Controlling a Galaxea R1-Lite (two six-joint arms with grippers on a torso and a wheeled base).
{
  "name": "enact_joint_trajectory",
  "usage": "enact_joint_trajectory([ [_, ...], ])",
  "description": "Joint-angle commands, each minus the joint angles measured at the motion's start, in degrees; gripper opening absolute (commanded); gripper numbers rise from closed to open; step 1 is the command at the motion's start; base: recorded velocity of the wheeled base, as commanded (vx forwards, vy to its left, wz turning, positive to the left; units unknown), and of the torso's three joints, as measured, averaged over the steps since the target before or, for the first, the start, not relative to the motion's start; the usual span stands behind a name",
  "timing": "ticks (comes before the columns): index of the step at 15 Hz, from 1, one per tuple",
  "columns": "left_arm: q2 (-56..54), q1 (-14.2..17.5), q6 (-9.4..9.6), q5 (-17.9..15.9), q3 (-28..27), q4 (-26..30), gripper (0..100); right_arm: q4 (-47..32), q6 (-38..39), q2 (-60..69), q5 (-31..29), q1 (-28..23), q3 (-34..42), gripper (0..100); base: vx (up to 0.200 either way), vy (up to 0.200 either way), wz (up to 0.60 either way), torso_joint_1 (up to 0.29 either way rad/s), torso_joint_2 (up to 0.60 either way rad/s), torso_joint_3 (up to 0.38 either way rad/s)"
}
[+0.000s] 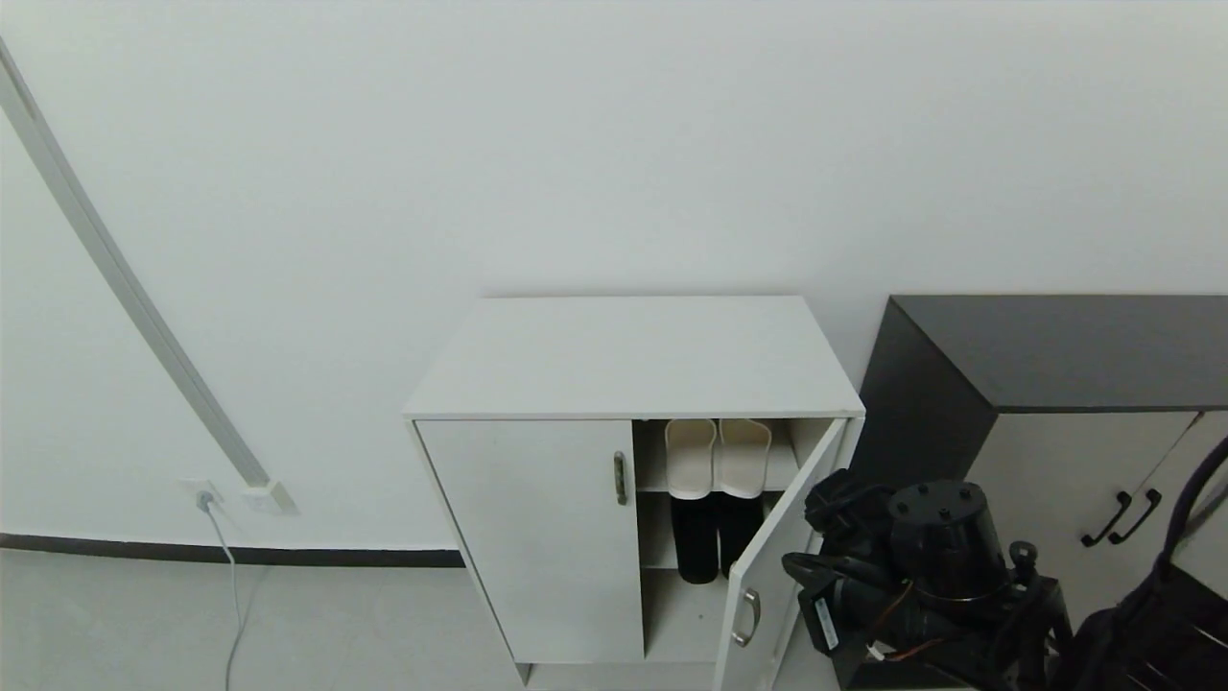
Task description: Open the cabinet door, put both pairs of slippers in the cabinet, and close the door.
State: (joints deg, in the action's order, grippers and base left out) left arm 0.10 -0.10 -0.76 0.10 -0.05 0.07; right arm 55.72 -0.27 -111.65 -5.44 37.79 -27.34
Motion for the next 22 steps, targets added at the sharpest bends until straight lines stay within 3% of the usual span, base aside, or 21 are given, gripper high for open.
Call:
enact_joint_trajectory([
  [1,0.08,0.01,-0.04,-0.01,-0.04,0.01,0,0.26,0.0,-4.71,-0.1,-0.26,-3.51,0,0.0,0.0,0.0,0.0,0.0,0.0],
  [14,0.08,0.01,-0.04,-0.01,0.05,0.01,0,0.18,0.0,-19.74,-0.36,-2.02,-23.02,0,0.0,0.0,0.0,0.0,0.0,0.0],
  [22,0.08,0.01,-0.12,0.08,0.05,0.01,0,0.09,0.09,-25.1,-0.45,-4.3,-30.49,0,0.0,0.0,0.0,0.0,0.0,0.0],
])
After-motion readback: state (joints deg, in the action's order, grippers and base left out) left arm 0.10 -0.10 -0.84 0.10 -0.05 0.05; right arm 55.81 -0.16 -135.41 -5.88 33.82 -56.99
